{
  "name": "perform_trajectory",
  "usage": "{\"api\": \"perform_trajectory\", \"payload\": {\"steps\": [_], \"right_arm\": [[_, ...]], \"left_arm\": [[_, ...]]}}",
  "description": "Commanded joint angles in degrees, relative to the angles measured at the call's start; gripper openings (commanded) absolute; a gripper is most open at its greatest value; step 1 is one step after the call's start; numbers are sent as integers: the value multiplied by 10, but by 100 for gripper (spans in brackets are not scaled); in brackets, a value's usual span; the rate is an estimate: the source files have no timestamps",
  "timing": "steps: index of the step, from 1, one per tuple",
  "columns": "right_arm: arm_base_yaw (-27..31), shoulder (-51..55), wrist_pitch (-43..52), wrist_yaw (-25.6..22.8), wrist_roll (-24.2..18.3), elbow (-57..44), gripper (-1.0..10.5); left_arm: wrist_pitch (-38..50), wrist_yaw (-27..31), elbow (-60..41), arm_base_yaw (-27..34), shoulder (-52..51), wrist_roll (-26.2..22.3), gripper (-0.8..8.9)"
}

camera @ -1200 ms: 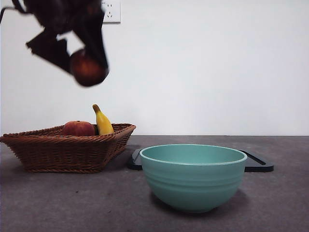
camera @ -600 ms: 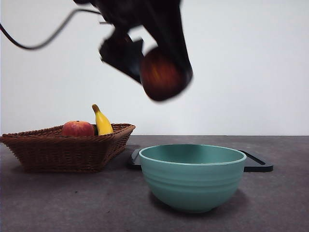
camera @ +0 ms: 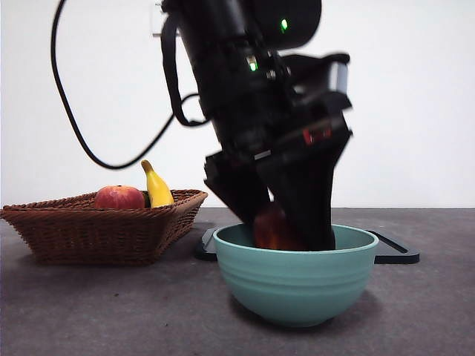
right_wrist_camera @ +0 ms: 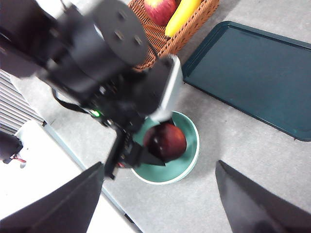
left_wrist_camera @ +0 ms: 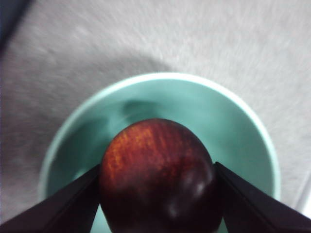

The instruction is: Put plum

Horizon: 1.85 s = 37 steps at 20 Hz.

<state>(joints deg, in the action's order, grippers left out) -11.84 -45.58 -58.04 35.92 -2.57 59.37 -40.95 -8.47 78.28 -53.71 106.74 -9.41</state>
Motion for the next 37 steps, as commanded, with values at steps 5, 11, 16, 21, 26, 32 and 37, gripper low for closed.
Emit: {"api": "perform_trajectory", "payload": {"steps": [5,11,16,21,26,32,37], "right_arm": [[-2,-4,4,0,4,11,368],[-2,-4,3,0,4,11,368],[-2,-4,3,0,4,11,368],[-2,-4,3,0,4,11,368],[-2,-4,3,0,4,11,368],[-2,-4,3,0,4,11,368],[-2,-4,3,0,4,11,368]], "left_arm": [[0,17,12,-22,21,-20,348],[-2,17,12,-23,21,-15,416],[-2,16,18,-26,11,-5,415],[-1,16,43,-17,-47,8,414],[2,16,56,31,-152,40,409],[-13,-30,56,144,-271,61,405],[-75,-78,16,234,-334,58,405]]}}
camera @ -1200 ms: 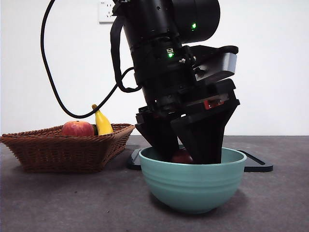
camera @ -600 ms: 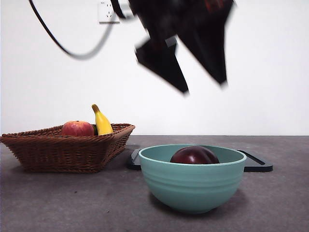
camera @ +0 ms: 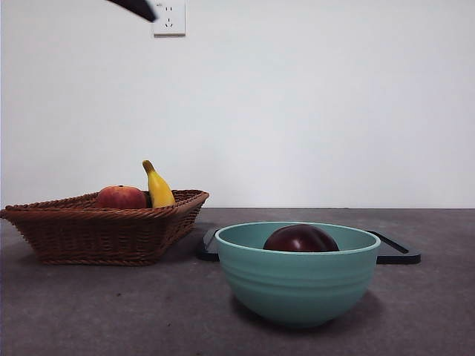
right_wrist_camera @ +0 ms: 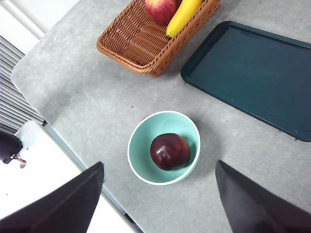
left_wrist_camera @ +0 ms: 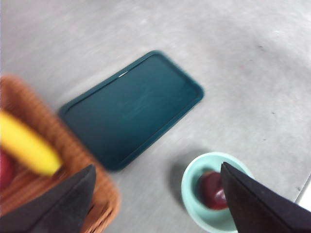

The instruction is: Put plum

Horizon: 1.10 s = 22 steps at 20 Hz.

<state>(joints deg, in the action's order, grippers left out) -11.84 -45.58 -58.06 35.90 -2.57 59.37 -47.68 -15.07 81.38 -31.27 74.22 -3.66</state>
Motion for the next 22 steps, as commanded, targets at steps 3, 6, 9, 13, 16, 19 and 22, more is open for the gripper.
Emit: {"api": "perform_trajectory", "payload": {"steps": [3,6,9,13,16,19,22], "right_arm": [[-2,-4,4,-3,4,11,368],[-2,-4,4,-4,4,11,368],[-2,-4,4,-4,4,11,368],[-2,-4,0,-6,4,11,368],[-2,-5,-10,-16,4,10,368],[-4,-16,-34,-17,4,9,368],[-15,-40,-37,-19,7,0,368]], "left_arm": [[-4,-61,-88,30,-56,1,405],[-3,-94,-170,31,-103,1,405],[-6,-172,-240,31,-137,0,405],[-13,-256,-282,27,-154,-2,404],[-7,-256,-282,27,-154,-1,404],[-7,-256,-282,27,-154,-1,404],[-8,-256,-282,27,-154,-1,404]]}}
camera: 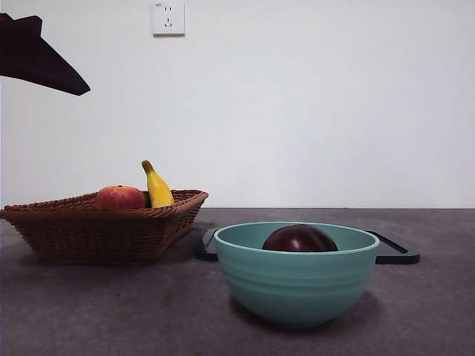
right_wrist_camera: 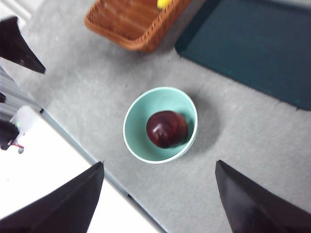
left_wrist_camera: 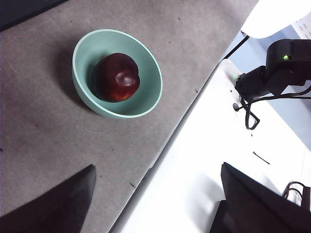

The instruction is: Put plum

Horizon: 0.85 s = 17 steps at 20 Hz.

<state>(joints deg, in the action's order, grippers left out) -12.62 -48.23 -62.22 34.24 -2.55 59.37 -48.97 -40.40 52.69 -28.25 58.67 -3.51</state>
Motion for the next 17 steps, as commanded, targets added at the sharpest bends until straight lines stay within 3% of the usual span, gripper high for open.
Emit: {"api": "perform_trajectory", "payload": {"steps": [1,4,10,17], "right_arm": [[-12,-24,4,-4,7,-6,367],[-34,-63,39,-40,23,-52,367],[-100,-133,229,-68,97,-152,365],[-172,-228,329,-163,112,-162,312]], "left_arm": [[5,-2,5,-3,1,-2,404],[5,-2,5,-3,1,-1,404],[7,-2,5,-3,1,-1,404],[10,-2,5,-3,1,-1,404]]}}
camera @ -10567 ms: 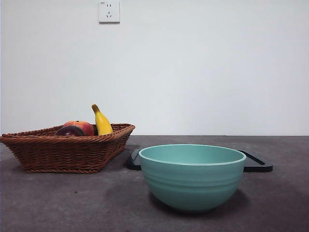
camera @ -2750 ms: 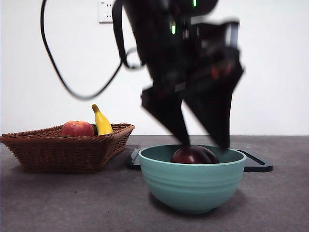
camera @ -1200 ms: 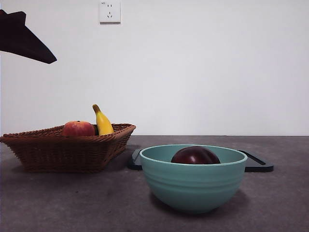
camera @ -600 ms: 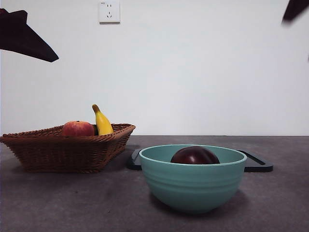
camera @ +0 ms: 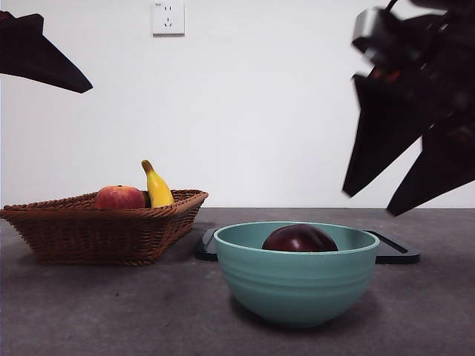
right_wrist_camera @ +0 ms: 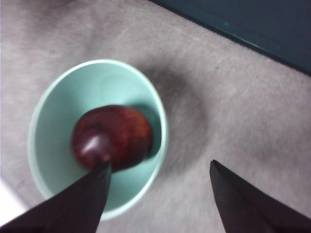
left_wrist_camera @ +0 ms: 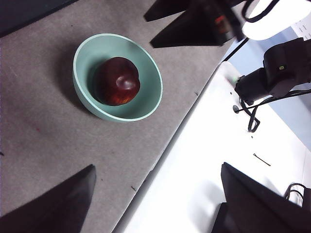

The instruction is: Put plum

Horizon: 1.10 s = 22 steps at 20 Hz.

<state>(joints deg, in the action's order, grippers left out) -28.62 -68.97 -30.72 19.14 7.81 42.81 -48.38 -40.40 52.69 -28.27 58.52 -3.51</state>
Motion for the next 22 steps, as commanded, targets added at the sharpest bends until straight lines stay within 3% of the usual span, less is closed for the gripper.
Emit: {"api": "perform_trajectory", "payload": {"steps": [1,13,22], "right_arm": [[-19,-33,25,-24,9,3,285],[-50,-119,87,-43,23,3,17],[-49,-106,50,-38,35,67,9]], "left_arm": [[4,-2,5,-3,2,-1,404],[4,-2,5,-3,2,-1,404],[7,-2,5,-3,2,-3,404]]}}
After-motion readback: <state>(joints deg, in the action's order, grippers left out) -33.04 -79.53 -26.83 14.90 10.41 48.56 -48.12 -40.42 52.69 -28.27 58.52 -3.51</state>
